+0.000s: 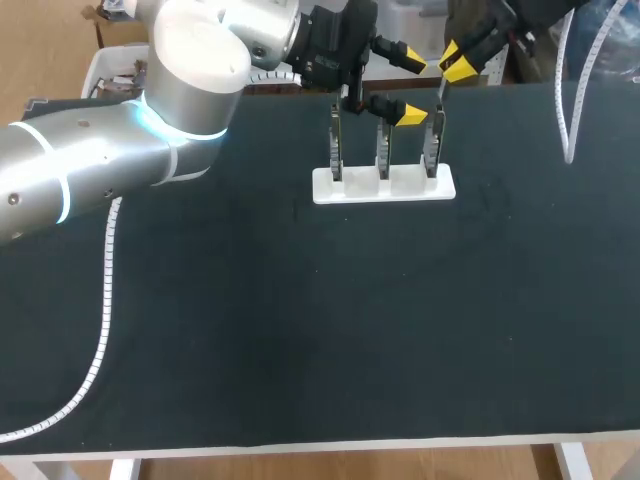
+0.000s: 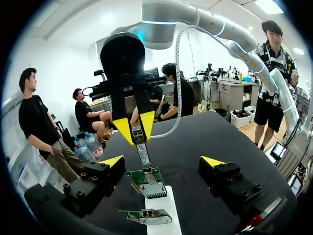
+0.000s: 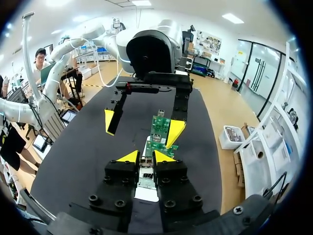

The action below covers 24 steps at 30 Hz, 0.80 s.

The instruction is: Pick up the optical module with the left hand, and insert it into the network port with the right hand.

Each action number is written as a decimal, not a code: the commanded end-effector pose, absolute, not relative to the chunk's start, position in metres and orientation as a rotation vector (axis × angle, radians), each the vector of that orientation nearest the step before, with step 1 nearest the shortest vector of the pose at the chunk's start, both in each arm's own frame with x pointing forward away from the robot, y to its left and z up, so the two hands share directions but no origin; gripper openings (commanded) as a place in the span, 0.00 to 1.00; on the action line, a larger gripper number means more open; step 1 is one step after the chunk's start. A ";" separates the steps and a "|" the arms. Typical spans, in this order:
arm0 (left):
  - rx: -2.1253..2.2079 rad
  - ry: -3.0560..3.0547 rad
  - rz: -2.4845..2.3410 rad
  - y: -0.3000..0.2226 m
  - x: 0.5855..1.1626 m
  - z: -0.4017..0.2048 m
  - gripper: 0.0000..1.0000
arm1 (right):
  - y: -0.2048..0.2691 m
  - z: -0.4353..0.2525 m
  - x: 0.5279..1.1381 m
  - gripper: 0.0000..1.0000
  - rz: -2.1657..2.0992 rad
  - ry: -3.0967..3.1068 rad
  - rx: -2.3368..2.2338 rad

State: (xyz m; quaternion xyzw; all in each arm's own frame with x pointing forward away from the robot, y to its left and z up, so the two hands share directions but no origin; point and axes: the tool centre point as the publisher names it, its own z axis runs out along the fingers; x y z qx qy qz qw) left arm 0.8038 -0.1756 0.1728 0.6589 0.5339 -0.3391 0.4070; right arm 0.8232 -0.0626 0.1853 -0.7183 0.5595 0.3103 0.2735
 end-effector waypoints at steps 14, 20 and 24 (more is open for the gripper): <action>1.664 1.350 -0.853 -0.176 0.804 0.174 1.00 | -0.060 0.188 0.834 0.00 0.865 1.491 -1.989; 1.664 1.350 -0.853 -0.176 0.804 0.174 1.00 | -0.055 0.196 0.837 0.00 0.825 1.485 -2.018; 1.664 1.350 -0.853 -0.176 0.804 0.174 1.00 | -0.055 0.197 0.837 0.00 0.813 1.496 -2.024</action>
